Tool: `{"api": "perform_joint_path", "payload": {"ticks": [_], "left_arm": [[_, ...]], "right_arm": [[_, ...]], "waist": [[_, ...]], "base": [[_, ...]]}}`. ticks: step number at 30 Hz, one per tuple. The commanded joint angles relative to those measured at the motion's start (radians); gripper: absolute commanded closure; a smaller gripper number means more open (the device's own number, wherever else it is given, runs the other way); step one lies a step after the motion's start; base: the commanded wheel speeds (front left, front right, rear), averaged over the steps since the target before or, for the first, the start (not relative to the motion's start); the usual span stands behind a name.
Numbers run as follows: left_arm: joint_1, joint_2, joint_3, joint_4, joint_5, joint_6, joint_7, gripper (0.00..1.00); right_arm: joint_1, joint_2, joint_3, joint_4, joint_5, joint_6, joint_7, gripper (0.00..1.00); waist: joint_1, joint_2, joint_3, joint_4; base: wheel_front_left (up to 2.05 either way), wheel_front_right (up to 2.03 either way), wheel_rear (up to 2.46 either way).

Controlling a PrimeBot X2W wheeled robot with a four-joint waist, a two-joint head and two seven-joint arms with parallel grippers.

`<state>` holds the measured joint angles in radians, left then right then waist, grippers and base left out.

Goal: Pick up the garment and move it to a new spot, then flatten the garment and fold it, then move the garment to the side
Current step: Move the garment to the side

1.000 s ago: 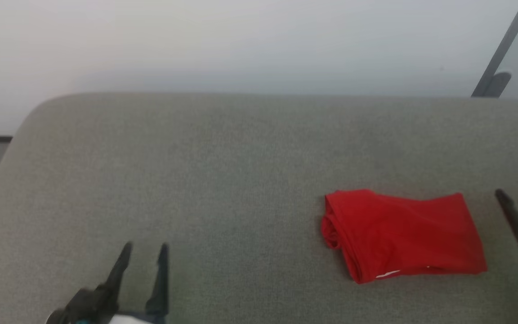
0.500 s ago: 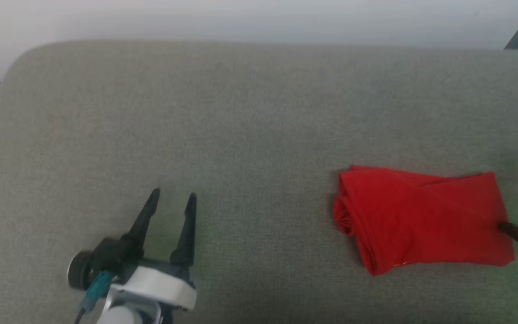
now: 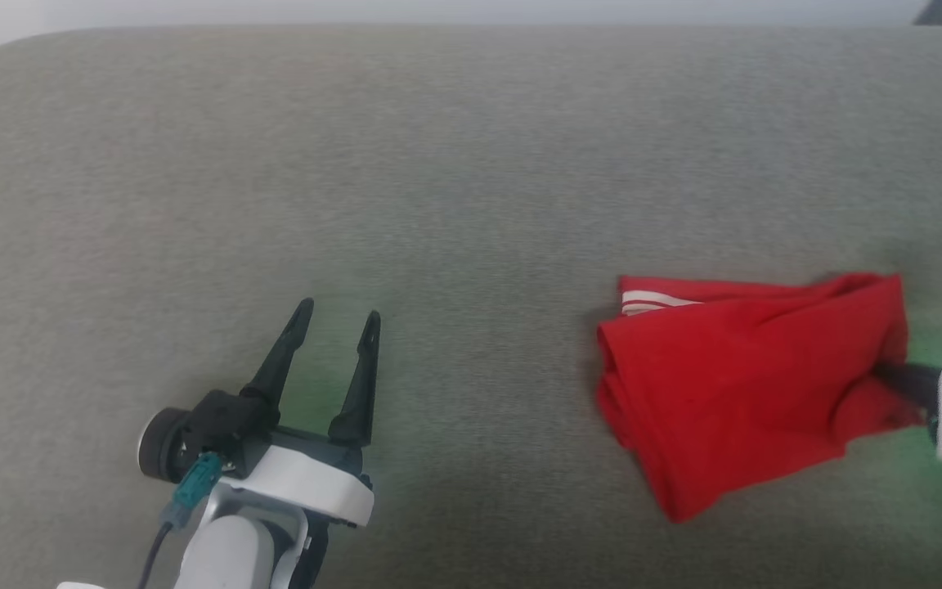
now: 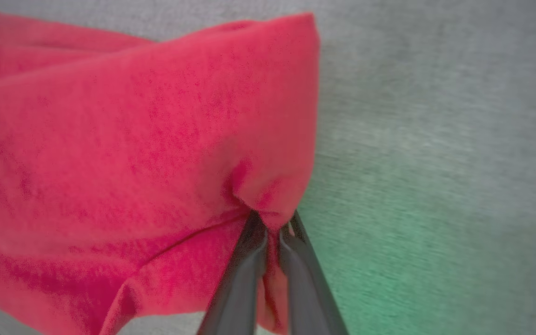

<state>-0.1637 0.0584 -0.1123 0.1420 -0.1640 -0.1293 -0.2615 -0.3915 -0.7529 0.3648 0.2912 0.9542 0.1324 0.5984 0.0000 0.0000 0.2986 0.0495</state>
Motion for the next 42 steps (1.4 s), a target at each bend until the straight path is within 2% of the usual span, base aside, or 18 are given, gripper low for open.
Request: {"api": "perform_joint_path", "payload": {"ticks": [1, 7, 14, 19, 25, 31, 34, 42], "left_arm": [[-0.017, 0.007, -0.004, 0.002, 0.011, -0.002, -0.005, 0.00], [-0.065, 0.019, -0.004, -0.033, 0.035, -0.002, -0.004, 0.00], [-0.190, 0.082, -0.076, -0.015, 0.059, -0.002, -0.004, 0.00], [-0.312, 0.127, -0.144, 0.008, 0.067, -0.002, -0.005, 0.00], [-0.449, 0.174, -0.215, 0.036, 0.071, -0.002, -0.005, 0.00], [-0.547, 0.203, -0.245, 0.053, 0.070, -0.002, -0.005, 0.00], [-0.567, 0.207, -0.255, 0.056, 0.071, -0.002, -0.005, 0.00], [-0.611, 0.238, -0.277, 0.065, 0.065, -0.002, -0.004, 0.00]], "right_arm": [[-0.010, -0.016, -0.002, 0.017, 0.009, -0.003, -0.027, 1.00], [-0.032, -0.058, -0.039, 0.049, 0.067, -0.003, -0.149, 1.00], [-0.066, -0.094, -0.089, 0.125, 0.117, -0.003, -0.285, 1.00], [-0.124, -0.099, -0.110, 0.214, 0.132, -0.003, -0.372, 1.00], [-0.231, -0.088, -0.135, 0.335, 0.133, -0.003, -0.470, 1.00], [-0.369, -0.062, -0.136, 0.498, 0.101, -0.003, -0.560, 1.00], [-0.411, -0.055, -0.123, 0.549, 0.080, -0.003, -0.585, 1.00], [-0.538, 0.016, -0.068, 0.702, 0.048, -0.003, -0.655, 1.00]], "waist": [[0.0000, 0.0000, 0.003, -0.029], [0.0000, 0.0000, 0.040, -0.120], [0.0000, 0.0000, 0.131, -0.227], [0.0000, 0.0000, 0.201, -0.278], [0.0000, 0.0000, 0.277, -0.324], [0.0000, 0.0000, 0.329, -0.354], [0.0000, 0.0000, 0.338, -0.359], [0.0000, 0.0000, 0.370, -0.367]], "base": [[0.00, 0.00, 0.00], [0.00, 0.00, 0.00], [0.00, 0.00, 0.00], [0.00, 0.00, 0.00], [0.00, 0.00, 0.00], [0.00, 0.00, 0.00], [0.00, 0.00, 0.00], [0.00, 0.00, 0.00]]}}
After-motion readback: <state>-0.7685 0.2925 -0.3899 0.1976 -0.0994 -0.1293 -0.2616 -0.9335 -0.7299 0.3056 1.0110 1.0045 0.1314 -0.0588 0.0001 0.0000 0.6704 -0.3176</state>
